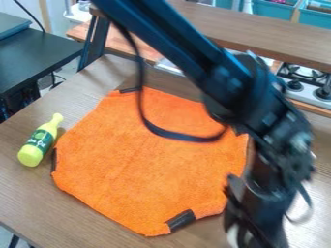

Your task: Put the white egg on the left edge of the cloth

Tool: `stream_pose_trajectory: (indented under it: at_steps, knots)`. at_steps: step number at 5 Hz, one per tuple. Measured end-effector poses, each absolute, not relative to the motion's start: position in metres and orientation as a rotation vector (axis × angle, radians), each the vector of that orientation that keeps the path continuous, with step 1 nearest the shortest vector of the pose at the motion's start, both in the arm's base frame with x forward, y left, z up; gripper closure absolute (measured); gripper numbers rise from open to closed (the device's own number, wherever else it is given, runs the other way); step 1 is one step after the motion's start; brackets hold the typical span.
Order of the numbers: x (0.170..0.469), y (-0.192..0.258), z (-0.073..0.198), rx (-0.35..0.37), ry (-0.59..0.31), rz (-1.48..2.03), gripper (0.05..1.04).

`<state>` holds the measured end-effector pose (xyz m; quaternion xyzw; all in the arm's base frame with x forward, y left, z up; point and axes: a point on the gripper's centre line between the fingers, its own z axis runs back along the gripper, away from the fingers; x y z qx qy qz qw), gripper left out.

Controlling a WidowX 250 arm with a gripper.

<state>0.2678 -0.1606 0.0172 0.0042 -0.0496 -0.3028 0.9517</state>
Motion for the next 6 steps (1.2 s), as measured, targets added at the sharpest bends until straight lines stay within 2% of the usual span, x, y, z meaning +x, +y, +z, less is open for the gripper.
stream_pose_trajectory:
  at_steps: [2, 4, 6]
  knots:
    - [0.287, -0.091, 0.039, -0.039, -0.133, -0.403, 0.477]
    - [0.301, -0.030, 0.045, 0.012, -0.115, -0.224, 0.477]
    - [0.293, 0.015, 0.043, 0.075, -0.062, -0.105, 0.477]
